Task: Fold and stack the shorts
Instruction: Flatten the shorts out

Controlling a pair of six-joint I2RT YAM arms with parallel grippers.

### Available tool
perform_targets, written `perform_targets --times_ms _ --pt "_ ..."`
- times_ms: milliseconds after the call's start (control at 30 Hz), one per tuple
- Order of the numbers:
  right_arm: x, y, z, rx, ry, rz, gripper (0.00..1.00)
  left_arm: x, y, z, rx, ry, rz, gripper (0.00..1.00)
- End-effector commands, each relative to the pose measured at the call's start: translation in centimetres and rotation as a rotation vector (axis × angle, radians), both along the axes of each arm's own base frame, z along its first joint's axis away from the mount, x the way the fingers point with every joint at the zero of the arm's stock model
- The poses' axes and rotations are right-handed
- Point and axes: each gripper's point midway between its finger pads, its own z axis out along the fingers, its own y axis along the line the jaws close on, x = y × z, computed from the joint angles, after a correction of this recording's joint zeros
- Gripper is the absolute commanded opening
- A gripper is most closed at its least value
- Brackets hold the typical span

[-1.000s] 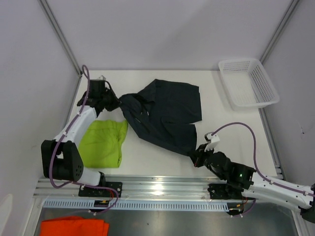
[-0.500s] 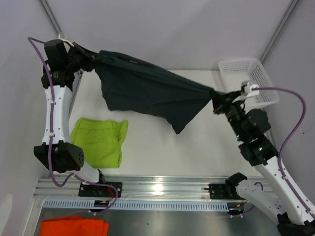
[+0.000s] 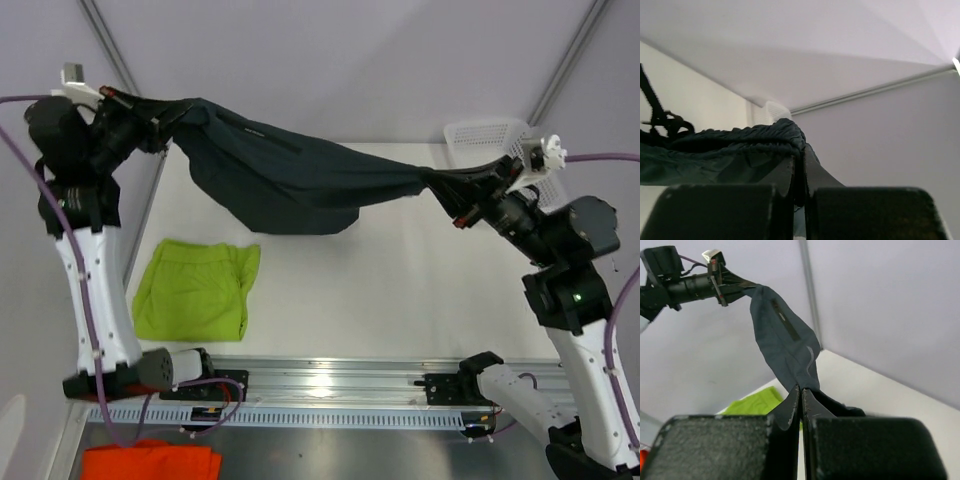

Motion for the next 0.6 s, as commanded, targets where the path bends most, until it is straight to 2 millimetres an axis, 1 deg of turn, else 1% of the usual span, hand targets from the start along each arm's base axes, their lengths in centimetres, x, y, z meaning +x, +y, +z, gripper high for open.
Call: perform_targets --times_ms 0,33,67,100,167,200,267,300,333,400,433,467,500,567 --pt "-7.5 -0.5 4.5 0.011 -0.152 0.138 0.00 -7.4 -1.2 7.6 0.005 -0.303 0.019 0.00" --pt "-8.4 -0.8 4.9 0.013 -0.161 0.139 0.00 -9.9 -1.8 8.9 0.015 -0.358 0.022 0.00" --pt "-9.2 -1.0 5.2 0.016 -0.171 0.144 0.00 -10.8 -1.9 9.3 0.022 -0.378 0.026 0.00" --pt "-10.8 -1.6 6.4 0.027 -0.209 0.143 0.00 -12.3 -2.1 10.4 0.040 -0.414 0.039 0.00" --pt "-12.1 -2.1 7.0 0.027 -0.214 0.139 0.00 -14.2 -2.2 11.6 0.059 -0.455 0.058 0.00" --pt "-13.4 -2.8 8.3 0.043 -0.250 0.125 0.00 -16.0 -2.6 13.2 0.071 -0.500 0.061 0.00" --pt "-14.2 -3.4 9.0 0.051 -0.266 0.108 0.00 -16.7 -2.6 14.1 0.076 -0.521 0.071 0.00" --pt "-14.9 -3.9 9.8 0.064 -0.284 0.093 0.00 -17.7 -2.8 15.1 0.081 -0.550 0.076 0.00" --pt "-14.5 -4.5 10.0 0.080 -0.274 0.048 0.00 -17.7 -2.7 15.3 0.077 -0.551 0.079 0.00" --pt "-13.6 -4.9 10.1 0.082 -0.259 0.006 0.00 -16.7 -2.6 15.4 0.065 -0.544 0.074 0.00" --pt "-12.0 -5.0 9.8 0.083 -0.216 -0.038 0.00 -16.0 -2.5 15.2 0.058 -0.531 0.070 0.00" --pt "-11.3 -4.9 9.6 0.080 -0.199 -0.048 0.00 -15.4 -2.4 15.0 0.053 -0.519 0.065 0.00" --pt "-10.6 -4.6 9.2 0.075 -0.184 -0.045 0.00 -13.7 -2.0 14.3 0.042 -0.488 0.062 0.00" --pt "-7.8 -4.1 7.9 0.068 -0.130 -0.079 0.00 -11.9 -1.6 13.6 0.030 -0.464 0.069 0.00"
